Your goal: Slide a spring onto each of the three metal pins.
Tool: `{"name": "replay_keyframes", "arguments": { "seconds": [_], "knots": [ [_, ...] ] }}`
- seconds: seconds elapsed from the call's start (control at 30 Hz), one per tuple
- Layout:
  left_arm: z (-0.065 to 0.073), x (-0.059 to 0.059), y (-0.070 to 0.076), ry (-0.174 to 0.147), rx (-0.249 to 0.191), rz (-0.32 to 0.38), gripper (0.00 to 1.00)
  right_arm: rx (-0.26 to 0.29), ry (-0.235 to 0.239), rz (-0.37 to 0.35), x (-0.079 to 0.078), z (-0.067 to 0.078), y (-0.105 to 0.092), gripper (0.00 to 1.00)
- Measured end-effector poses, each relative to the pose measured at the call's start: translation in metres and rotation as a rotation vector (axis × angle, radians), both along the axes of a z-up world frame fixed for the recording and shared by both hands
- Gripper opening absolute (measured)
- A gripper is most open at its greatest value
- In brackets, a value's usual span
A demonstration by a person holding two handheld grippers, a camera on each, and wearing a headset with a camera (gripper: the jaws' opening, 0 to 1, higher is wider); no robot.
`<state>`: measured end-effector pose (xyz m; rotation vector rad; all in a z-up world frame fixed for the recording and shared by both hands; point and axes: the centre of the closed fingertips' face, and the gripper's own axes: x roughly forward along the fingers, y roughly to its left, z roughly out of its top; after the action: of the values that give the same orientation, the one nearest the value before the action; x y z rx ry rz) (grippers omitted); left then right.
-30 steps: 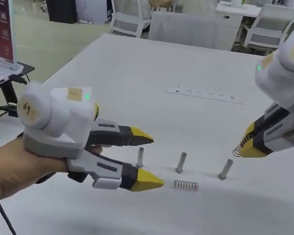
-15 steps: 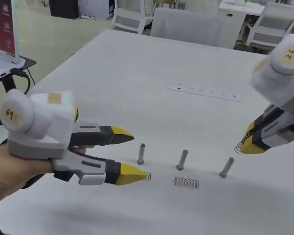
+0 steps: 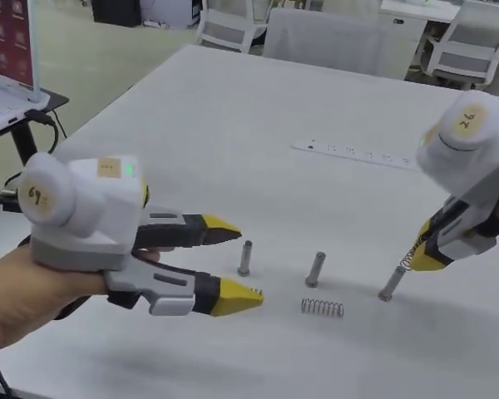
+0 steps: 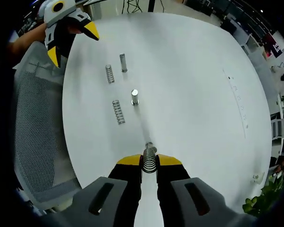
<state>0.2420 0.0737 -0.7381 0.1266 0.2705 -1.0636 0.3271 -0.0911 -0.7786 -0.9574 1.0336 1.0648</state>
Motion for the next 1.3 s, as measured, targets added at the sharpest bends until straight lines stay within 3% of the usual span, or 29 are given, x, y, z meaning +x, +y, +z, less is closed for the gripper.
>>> {"name": "replay_keyframes", "arguments": {
  "seconds": [0.77,1.3],
  "knots": [
    [-0.004,0.0,0.0,0.007,0.002,0.002,0.46,-0.019,0.027,-0.016,0.007,-0.02,-0.002,0.09],
    [-0.003,0.0,0.0,0.007,0.003,0.007,0.46,-0.041,0.056,-0.026,0.009,-0.047,-0.001,0.09]
  ]
}}
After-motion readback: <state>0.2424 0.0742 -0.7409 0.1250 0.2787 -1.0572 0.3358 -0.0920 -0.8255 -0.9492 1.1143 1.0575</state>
